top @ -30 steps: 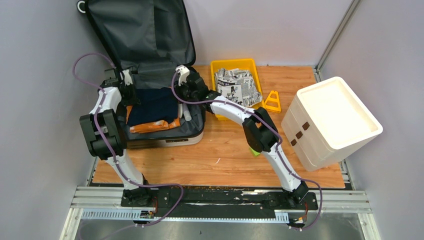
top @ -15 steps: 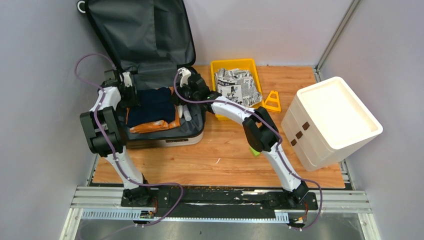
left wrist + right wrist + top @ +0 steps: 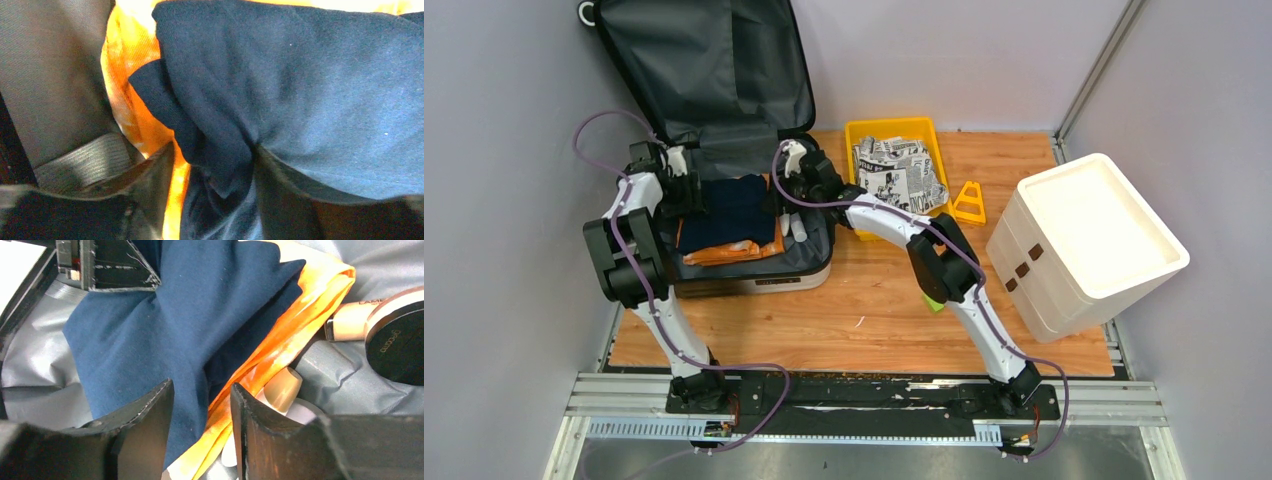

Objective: Open, take out, and arrange the luggage

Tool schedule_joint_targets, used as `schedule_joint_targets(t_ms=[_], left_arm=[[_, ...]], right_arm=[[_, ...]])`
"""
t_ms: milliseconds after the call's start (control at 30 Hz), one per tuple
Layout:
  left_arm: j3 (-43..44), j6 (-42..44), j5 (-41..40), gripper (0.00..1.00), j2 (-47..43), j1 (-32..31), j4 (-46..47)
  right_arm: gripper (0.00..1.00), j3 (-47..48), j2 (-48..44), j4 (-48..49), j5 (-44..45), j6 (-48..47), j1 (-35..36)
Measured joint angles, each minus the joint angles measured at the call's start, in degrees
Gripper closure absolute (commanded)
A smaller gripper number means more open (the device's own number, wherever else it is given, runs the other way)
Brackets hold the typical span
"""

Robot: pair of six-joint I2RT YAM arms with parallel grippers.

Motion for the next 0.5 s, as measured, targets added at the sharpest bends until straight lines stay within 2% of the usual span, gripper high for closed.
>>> schedule_joint_targets(t_ms=[33,67,100,167,233,333,367,500], left_arm=[[0.00,-0.04,0.87,0.55,0.26,0.13,0.00],[0.00,0.04,1.49,0.63,0.28,0.24,-0.02],[0.00,0.00,2.16,0.77,0.31,0.35,-0.13],[0.07,-0.33,3.04,0.90,0.31,0.46,-0.24],[0.31,-0.74,3.82,1.00,0.31,0.46,-0.46],[1.05,-1.29,4.85,1.00,0.37,0.61,-1.40],[1.27,-1.57,4.98,1.00,0.46,0.63,-1.66],[1.84,-2.32,5.05,1.00,0.59,0.70,-2.38]], right_arm=[[0.51,0.00,0.17,-0.13,-0.04,0.20,0.00],[0.50,0.00,0.39,-0.20,-0.07,0.35,0.00],[0.49,0.17,0.72,-0.26,-0.15,0.50,0.00],[0.45,1.20,1.75,-0.70,-0.31,0.68,0.00],[0.39,3.61,3.54,-1.09,-0.42,0.72,0.00],[0.39,7.32,5.84,-1.27,-0.44,0.74,0.00],[0.43,8.76,6.56,-1.38,-0.44,0.72,0.00],[0.78,11.21,7.48,-1.97,-0.59,0.74,0.00]])
